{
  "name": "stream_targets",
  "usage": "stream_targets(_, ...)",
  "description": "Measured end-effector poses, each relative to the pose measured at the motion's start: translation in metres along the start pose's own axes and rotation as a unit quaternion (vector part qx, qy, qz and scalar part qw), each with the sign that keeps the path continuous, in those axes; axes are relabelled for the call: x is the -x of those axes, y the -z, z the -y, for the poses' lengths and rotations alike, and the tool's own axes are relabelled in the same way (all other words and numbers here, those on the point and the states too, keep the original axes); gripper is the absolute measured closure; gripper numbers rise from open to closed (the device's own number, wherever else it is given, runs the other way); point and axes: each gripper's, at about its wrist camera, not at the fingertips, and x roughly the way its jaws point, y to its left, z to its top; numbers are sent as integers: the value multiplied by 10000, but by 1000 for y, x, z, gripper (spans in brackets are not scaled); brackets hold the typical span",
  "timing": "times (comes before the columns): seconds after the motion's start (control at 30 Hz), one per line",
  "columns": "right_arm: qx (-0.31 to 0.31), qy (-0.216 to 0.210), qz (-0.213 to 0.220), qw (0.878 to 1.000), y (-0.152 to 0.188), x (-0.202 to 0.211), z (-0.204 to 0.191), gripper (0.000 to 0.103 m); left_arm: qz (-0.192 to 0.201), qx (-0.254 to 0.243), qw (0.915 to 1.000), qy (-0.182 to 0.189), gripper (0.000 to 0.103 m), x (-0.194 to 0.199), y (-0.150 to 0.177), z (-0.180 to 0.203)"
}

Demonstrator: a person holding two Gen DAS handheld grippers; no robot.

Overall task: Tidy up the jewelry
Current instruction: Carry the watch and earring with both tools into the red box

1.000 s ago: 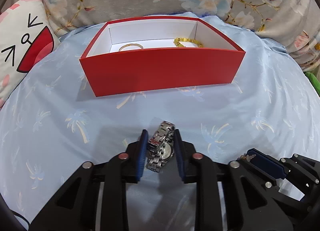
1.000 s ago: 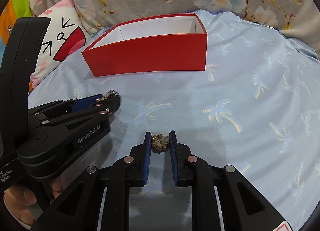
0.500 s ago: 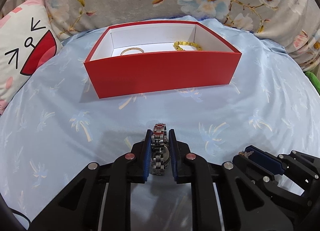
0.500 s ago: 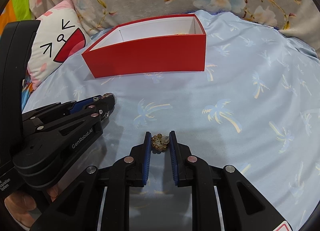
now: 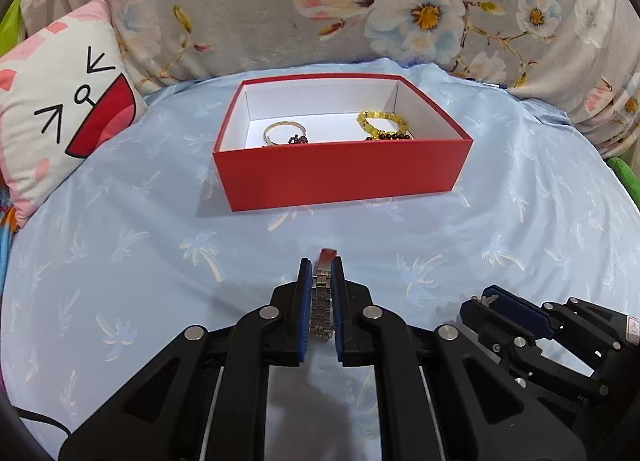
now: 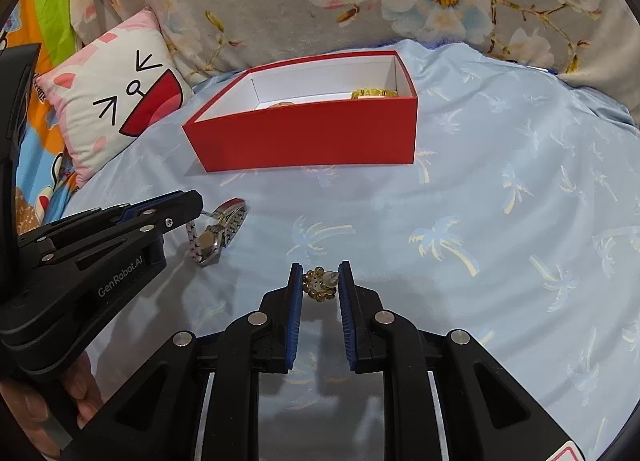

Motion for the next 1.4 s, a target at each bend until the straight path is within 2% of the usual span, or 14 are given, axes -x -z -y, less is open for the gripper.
stream_targets(0.47, -57, -31, 91, 9999, 2, 13, 4, 86, 147, 29, 9999, -38, 94, 21, 2, -4)
stream_targets(0.83, -97, -46, 133, 9999, 2, 19, 7, 86, 151, 252, 9995, -70, 94, 44, 14, -36)
stream_targets(1.07, -39, -117, 165, 9998, -2, 26, 5, 86, 242, 339, 9991, -93, 94, 64, 8, -52)
stream_targets(1.27, 175, -146, 378, 9990, -28, 40, -1, 86, 396, 336, 9986, -41, 94, 77, -13, -58)
stream_targets(1.4, 338, -144, 603, 9975, -65, 47, -4, 86, 607, 277, 9978, 4, 94, 82, -45, -57)
